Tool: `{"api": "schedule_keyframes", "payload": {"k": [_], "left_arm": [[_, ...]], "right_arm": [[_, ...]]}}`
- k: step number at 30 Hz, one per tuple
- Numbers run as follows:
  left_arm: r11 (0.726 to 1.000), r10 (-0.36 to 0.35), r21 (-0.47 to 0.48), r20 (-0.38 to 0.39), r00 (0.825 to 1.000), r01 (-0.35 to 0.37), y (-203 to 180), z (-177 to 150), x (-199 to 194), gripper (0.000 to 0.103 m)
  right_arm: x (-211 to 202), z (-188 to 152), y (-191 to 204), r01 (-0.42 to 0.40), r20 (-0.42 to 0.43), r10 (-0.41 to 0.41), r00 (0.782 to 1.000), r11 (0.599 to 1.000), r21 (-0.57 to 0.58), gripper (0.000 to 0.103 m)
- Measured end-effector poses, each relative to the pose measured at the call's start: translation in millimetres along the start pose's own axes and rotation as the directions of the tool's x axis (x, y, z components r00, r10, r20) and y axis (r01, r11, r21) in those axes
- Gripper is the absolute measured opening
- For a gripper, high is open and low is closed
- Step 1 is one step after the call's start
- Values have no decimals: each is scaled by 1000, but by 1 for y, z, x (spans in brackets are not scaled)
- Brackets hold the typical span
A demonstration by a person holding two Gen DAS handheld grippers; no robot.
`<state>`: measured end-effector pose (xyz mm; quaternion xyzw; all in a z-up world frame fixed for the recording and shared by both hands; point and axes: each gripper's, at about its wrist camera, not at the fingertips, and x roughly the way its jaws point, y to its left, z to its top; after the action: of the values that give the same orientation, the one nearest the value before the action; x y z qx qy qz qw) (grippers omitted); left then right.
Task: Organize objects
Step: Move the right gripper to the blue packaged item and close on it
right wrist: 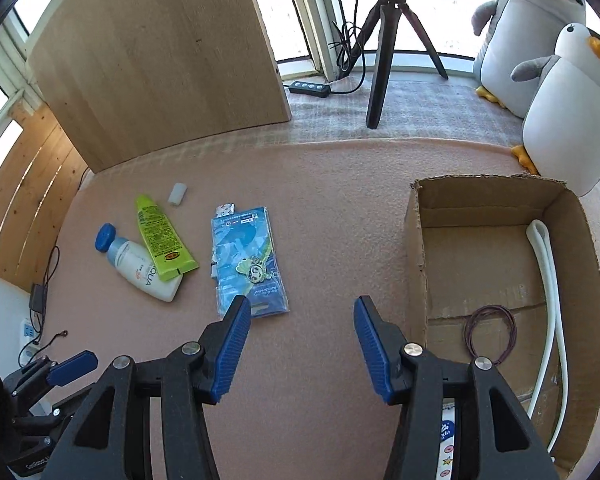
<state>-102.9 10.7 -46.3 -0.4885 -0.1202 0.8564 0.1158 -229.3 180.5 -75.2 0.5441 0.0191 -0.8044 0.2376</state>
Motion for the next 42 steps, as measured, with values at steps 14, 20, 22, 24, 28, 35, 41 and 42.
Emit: {"api": "schedule_keyframes", "payload": {"k": [14,20,22,24,28,35,41,42], "left_arm": [[999,26,-43,4,1000,-26,48,-15,-27,46],[998,31,-54,-6,1000,-31,58,-16,-25,46],[998,33,-57,-11,999,-34,61,-16,-23,46],[997,35,-64,-14,999,-36,63,-17,-22,46],[996,33,-78,-20,999,-34,69,-18,-20,46],[996,21,-89,-16,1000,-22,69,-17,-17,46],[997,7,-81,-22,1000,-9,62,-17,-14,46],[997,5,-77,-22,1000,-7,60,-17,-13,46]], "right_arm": [[83,60,27,-35,-90,44,995,994,102,41],[108,81,28,-29,-119,45,992,991,133,28],[114,86,31,-17,-125,33,992,992,124,27],[120,90,34,-4,-136,18,991,994,106,27],[125,88,44,37,-161,-30,987,999,40,27],[115,59,54,41,-195,-48,980,998,-37,27],[96,18,49,26,-200,-30,979,999,-20,27],[92,10,48,24,-199,-27,980,1000,-16,27]]}}
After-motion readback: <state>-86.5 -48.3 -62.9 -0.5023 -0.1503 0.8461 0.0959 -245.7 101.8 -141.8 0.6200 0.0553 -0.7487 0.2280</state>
